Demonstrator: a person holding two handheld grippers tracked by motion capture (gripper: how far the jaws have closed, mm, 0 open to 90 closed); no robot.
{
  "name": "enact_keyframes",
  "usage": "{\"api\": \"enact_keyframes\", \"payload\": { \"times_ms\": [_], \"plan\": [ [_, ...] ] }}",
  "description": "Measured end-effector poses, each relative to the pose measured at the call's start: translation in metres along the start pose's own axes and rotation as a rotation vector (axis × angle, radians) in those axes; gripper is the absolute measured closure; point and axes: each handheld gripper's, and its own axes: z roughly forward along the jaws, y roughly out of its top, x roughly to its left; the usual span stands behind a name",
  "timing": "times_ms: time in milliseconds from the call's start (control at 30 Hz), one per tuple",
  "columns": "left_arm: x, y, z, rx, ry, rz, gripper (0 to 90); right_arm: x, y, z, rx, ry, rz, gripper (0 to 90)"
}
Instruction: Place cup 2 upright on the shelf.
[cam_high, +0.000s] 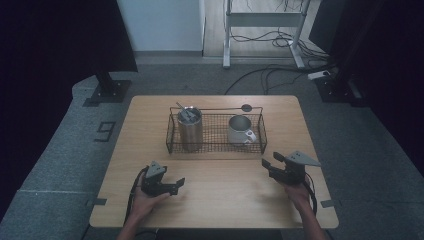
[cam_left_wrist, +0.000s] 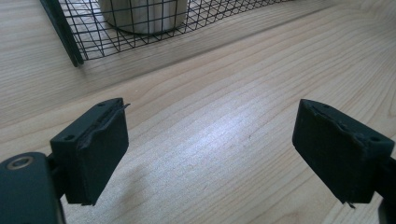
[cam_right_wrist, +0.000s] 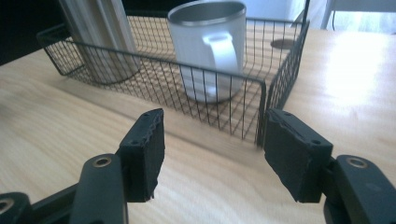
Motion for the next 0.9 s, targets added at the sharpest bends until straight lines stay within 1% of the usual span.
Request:
{"api": "enact_keyframes", "payload": {
  "times_ms": [267,367,433,600,900],
  "plan": [
    [0.0,-0.002,0.001,0.001,-0.002,-0.005,11.6,0.001,-0.019,-0.007,0.036,-0.011,-0.003,37.8],
    [0.0,-0.002,0.001,0.004,-0.002,-0.003,11.7,0.001,-0.026,-0.007,0.039,-0.011,0.009,37.9],
    [0.0,-0.002,0.002,0.005,-0.002,-0.002,11.7,0.001,-0.027,-0.007,0.051,-0.016,0.003,37.8],
    [-0.001,-0.002,0.002,0.006,-0.003,0.001,11.7,0.0,-0.028,-0.009,0.043,-0.02,0.006,37.8],
    [-0.001,-0.002,0.002,0.007,0.0,0.005,11.7,-0.001,-0.03,-0.008,0.054,-0.03,-0.001,37.7]
  ]
}}
